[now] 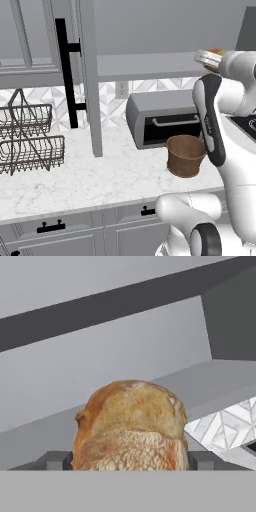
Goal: Open the cabinet, pick up the bread from the cabinet and place it in the basket. Then move the basket to the dining counter.
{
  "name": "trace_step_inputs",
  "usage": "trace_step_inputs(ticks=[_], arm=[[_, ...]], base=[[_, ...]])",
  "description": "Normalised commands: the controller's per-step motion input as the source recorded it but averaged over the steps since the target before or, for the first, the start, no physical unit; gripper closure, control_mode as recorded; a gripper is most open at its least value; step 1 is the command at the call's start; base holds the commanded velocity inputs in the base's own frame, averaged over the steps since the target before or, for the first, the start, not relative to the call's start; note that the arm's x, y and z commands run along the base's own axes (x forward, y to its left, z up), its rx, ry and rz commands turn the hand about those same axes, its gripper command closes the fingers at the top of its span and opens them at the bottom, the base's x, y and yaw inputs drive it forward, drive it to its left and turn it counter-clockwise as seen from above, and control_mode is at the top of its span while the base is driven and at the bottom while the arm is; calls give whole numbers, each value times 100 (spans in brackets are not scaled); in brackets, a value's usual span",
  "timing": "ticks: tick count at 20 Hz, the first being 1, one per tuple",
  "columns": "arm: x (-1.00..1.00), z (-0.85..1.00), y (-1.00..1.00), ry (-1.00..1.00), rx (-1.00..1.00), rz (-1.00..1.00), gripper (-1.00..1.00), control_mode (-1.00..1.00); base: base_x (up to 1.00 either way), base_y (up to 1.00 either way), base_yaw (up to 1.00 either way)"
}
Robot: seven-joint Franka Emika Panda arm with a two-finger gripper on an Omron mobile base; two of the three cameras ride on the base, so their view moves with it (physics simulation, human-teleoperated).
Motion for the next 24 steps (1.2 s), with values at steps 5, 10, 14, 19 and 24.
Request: trace_step_inputs(ticks=[5, 10, 14, 19, 24], arm=[[-100, 17, -1, 40, 1, -4, 100, -100], [-88, -11, 0, 45, 0, 0, 100, -100], [-64, -79, -1, 23, 3, 2, 100, -100], [-21, -95, 0, 8, 0, 13, 100, -100], [1, -86, 0, 5, 0, 14, 100, -100]], base=[[0, 0, 0], [0, 0, 0], [0, 0, 0], [0, 0, 0], [0, 0, 0]])
